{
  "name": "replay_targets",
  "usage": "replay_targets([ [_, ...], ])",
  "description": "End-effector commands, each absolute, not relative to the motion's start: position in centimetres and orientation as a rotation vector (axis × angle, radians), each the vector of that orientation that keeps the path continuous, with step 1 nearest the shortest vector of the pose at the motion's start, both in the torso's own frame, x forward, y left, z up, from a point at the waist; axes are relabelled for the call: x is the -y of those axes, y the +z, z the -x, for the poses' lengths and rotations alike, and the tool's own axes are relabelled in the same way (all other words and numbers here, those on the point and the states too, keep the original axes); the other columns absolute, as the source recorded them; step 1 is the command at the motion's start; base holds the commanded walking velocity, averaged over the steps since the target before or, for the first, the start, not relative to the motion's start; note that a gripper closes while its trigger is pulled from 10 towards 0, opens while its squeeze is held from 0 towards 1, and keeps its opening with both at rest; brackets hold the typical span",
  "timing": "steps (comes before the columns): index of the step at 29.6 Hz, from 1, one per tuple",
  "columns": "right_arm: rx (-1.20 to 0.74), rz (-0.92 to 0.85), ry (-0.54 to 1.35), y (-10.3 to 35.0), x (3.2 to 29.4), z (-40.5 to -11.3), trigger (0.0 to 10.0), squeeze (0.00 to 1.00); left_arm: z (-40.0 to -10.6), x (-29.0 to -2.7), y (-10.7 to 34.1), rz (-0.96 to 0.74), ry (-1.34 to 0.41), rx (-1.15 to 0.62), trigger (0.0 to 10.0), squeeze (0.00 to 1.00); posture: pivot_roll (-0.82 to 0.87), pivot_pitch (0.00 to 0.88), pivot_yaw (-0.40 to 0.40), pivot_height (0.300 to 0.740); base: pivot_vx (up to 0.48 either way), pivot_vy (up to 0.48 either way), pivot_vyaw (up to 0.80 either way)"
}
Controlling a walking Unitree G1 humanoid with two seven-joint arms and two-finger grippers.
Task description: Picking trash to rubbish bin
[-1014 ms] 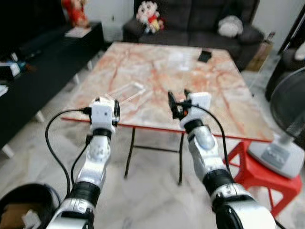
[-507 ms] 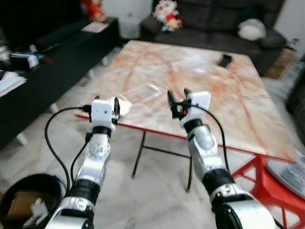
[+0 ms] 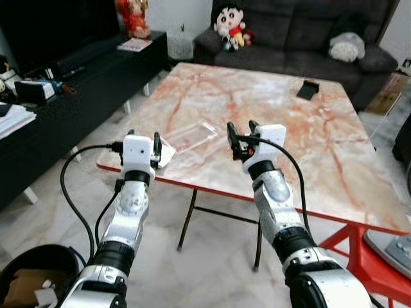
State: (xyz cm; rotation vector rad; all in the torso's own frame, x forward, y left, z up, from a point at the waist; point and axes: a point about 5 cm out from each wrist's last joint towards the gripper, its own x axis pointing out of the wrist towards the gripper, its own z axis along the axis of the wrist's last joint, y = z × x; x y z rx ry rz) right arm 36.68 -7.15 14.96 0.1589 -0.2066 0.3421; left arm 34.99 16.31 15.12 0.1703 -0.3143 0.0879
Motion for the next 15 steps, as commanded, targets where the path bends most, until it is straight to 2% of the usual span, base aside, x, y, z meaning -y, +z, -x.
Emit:
replay_targets([
  [1, 0.219, -0.151, 0.334, 15.51, 7.71, -36.99, 10.0, 0.0, -35.2, -15.81, 15.72, -0.162, 0.07, 0.329, 10.0, 0.0, 0.05, 0.0, -0.06, 0.74, 0.326, 0.0, -0.8],
  [2, 0.221, -0.147, 0.333, 15.52, 7.72, -36.98, 10.0, 0.0, -35.19, -15.78, 15.71, -0.162, 0.067, 0.329, 10.0, 0.0, 0.05, 0.0, -0.06, 0.74, 0.326, 0.0, -0.8],
  [15, 0.229, -0.151, 0.323, 15.52, 7.77, -36.9, 10.0, 0.0, -35.26, -15.41, 15.69, -0.163, 0.028, 0.322, 10.0, 0.0, 0.05, 0.0, -0.057, 0.74, 0.323, 0.0, 0.0],
])
